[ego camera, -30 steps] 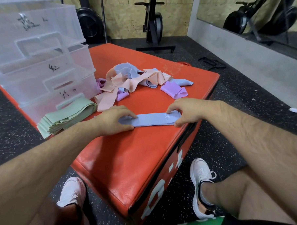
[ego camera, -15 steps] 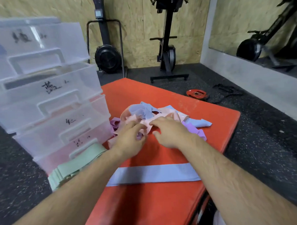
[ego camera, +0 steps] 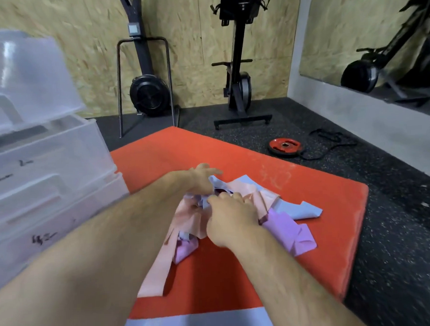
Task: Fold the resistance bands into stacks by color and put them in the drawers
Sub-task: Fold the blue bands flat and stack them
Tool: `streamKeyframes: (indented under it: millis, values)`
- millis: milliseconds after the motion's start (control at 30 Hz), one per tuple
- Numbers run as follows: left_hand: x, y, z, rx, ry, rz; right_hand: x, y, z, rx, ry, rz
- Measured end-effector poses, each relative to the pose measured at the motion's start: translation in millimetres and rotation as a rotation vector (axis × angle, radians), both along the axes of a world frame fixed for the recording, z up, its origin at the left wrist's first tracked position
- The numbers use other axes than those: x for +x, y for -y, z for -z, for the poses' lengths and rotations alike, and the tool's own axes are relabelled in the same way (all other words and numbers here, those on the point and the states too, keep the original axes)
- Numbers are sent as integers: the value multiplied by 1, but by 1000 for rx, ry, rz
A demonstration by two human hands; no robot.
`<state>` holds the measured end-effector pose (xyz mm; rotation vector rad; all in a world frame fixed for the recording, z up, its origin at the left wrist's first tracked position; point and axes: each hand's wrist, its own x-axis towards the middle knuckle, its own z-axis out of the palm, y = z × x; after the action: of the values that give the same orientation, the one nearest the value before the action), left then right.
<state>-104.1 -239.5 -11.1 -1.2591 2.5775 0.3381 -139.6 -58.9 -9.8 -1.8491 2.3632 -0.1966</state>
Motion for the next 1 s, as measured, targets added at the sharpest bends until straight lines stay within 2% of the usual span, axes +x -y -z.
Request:
streamKeyframes:
  millis: [67, 133, 267, 333, 433, 600, 833, 1000]
  values:
    - [-7, 7, 15, 60, 93, 92, -1, -1, 0, 24, 6, 6]
    - [-5, 12, 30, -54, 114, 151, -4, -2, -1, 33, 9, 17]
    - [10, 1, 33, -178, -240, 178, -8, -11, -7, 41, -30, 50]
    - [14, -3, 23, -219, -346, 168, -7, -16, -11, 44, -65, 50]
    - [24, -1, 8, -327, -313, 182, -8, -27, -16, 23, -38, 49]
    - [42, -20, -34, -491, -445, 224, -15, -43, -31, -50, -66, 63]
    - [62, -49, -99, -755, -624, 162, -20, -65, -49, -190, -20, 139]
    - [70, -74, -106, -751, -648, 190, -26, -76, -50, -194, 5, 156]
